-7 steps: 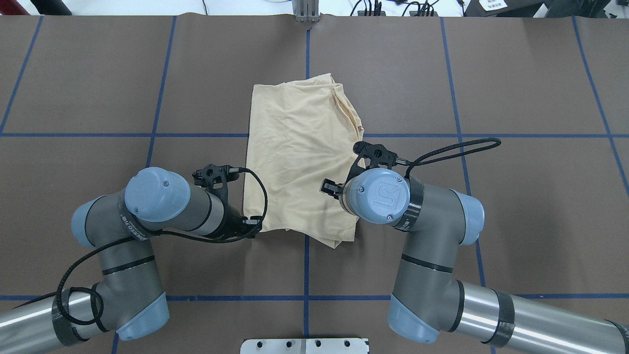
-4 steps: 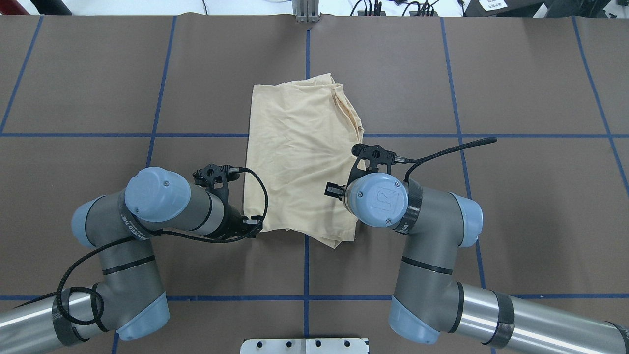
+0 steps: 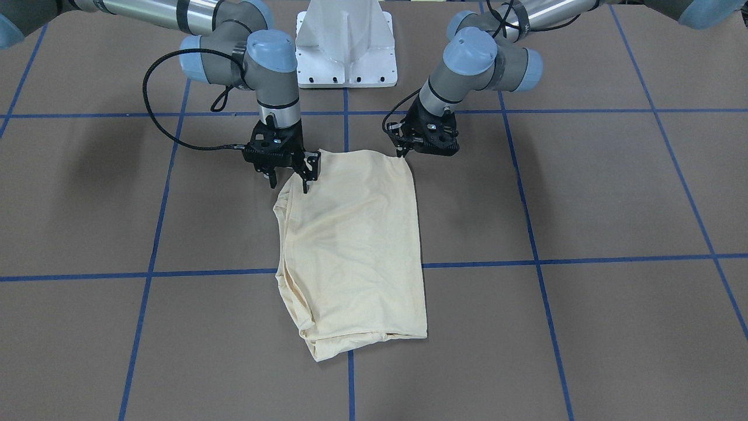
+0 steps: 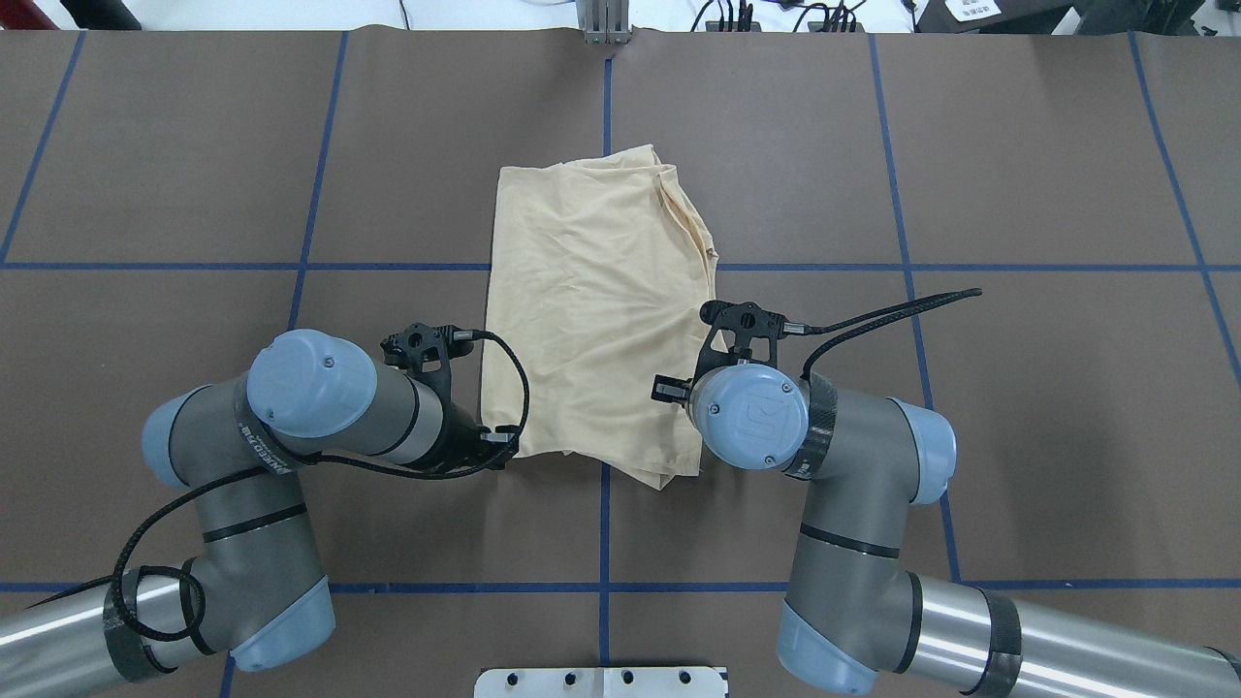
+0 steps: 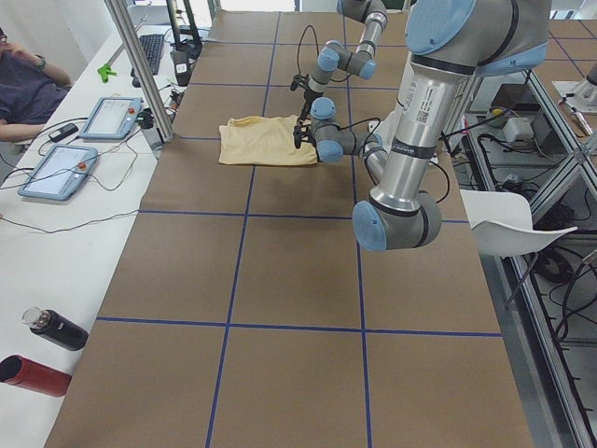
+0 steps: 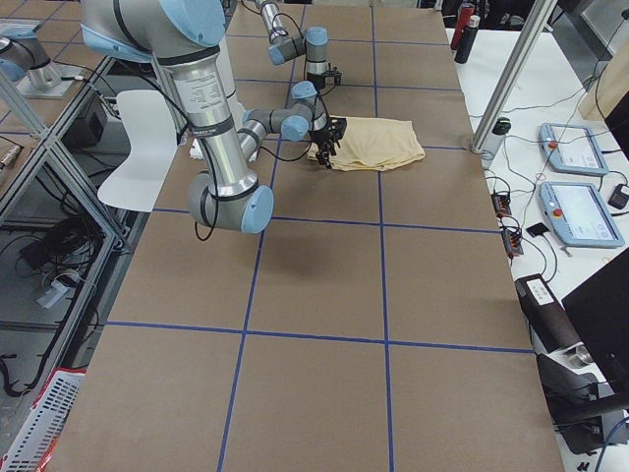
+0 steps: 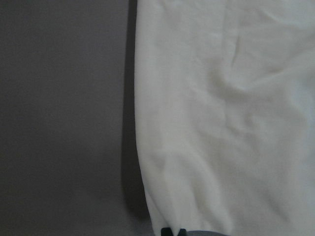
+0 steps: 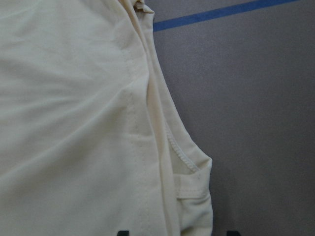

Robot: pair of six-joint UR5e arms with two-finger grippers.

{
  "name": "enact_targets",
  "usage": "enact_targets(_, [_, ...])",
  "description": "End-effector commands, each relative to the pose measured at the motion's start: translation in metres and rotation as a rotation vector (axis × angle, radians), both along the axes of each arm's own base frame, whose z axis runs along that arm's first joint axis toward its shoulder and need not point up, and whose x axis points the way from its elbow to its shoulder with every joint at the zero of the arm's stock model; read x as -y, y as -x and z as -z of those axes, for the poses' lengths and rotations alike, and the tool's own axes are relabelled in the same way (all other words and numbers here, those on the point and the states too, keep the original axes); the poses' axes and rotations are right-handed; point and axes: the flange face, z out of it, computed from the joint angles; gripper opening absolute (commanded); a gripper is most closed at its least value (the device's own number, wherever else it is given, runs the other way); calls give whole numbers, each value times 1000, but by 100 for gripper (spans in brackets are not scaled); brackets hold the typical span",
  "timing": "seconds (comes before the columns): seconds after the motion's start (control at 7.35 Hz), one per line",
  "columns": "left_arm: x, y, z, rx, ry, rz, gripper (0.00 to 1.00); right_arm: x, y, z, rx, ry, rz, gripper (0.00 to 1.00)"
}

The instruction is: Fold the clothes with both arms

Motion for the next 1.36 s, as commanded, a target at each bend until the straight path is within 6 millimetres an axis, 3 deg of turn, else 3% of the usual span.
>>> enact_targets(0.0, [0,0,1,-1,0,0,0,-3,2,-1,-2,0,5,56])
enact_targets(0.27, [0,0,1,-2,-1,0,0,-3,2,0,-1,-1,5,52])
enact_targets(0.54, [0,0,2,-2,-1,0,0,-5,4,2,0,-1,8,40])
enact_targets(0.82, [0,1,2,-5,-2,0,0,-5,4,4,4,-1,9,16])
enact_targets(0.95, [0,1,2,-5,-2,0,0,-6,4,5,5,-2,11,13])
enact_targets(1.09, [0,1,2,-5,-2,0,0,-6,3,6,8,-4,12,1])
enact_targets(1.22, [-1,2,3,-8,-3,0,0,-6,3,6,7,-5,13,0])
